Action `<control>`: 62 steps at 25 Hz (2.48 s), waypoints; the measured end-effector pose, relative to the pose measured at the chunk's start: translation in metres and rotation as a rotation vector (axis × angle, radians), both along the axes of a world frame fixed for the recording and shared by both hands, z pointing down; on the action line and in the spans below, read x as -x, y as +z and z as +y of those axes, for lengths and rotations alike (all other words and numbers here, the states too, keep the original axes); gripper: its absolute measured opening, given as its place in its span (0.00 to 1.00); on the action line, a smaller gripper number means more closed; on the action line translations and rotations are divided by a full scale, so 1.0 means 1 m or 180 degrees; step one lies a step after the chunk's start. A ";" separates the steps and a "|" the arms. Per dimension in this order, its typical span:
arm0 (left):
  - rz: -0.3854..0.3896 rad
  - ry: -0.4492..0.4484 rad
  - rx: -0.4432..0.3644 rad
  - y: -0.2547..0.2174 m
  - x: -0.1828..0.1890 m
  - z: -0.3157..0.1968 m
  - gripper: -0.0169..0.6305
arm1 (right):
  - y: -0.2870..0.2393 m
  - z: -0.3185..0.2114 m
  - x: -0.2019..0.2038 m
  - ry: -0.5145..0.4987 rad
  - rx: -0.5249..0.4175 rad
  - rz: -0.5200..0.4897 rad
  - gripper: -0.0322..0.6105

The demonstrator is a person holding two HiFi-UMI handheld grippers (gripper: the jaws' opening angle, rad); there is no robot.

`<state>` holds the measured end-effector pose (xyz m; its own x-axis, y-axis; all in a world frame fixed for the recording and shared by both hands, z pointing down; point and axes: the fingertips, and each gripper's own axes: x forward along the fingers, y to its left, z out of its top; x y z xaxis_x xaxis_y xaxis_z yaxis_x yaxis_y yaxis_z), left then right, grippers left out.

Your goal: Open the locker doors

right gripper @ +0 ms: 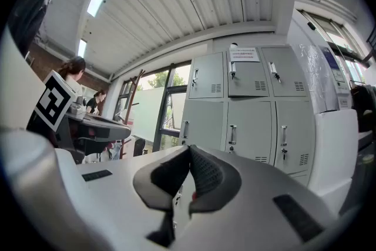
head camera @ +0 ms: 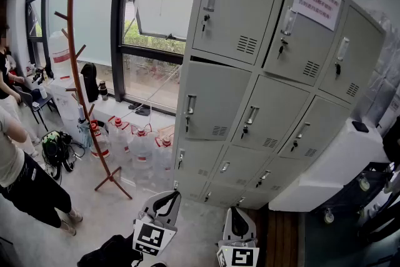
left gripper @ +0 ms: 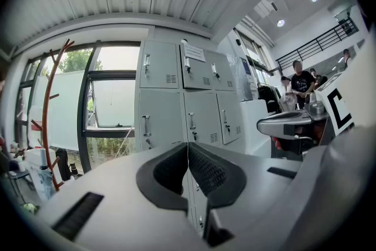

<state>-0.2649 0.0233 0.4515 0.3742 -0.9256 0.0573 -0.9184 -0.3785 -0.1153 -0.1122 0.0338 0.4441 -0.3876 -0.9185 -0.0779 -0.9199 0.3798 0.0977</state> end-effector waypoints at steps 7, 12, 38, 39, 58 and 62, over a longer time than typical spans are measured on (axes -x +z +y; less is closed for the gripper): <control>-0.0001 0.0009 0.0013 0.003 0.030 -0.018 0.06 | 0.000 -0.017 0.032 0.0014 0.0085 -0.0061 0.07; 0.0028 -0.0028 -0.0036 -0.001 0.064 -0.028 0.06 | 0.001 -0.031 0.063 -0.0013 0.0077 -0.0051 0.07; -0.0017 -0.0757 -0.0090 -0.014 0.151 -0.192 0.06 | -0.011 -0.249 0.165 -0.0783 0.0008 0.0163 0.07; -0.0016 -0.0783 -0.0083 -0.014 0.153 -0.200 0.06 | -0.011 -0.260 0.167 -0.0806 0.0016 0.0154 0.07; 0.0021 -0.1208 0.0066 0.002 0.200 -0.286 0.06 | -0.004 -0.391 0.243 -0.1263 0.0238 0.0205 0.40; 0.0035 -0.1273 0.0095 0.006 0.210 -0.290 0.06 | 0.001 -0.404 0.251 -0.1212 0.0265 0.0275 0.42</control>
<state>-0.4746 -0.2663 0.4575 -0.0144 -0.9963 0.0844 -0.9951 0.0060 -0.0991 -0.3636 -0.3707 0.4452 -0.7036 -0.7096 0.0386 -0.7014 0.7021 0.1230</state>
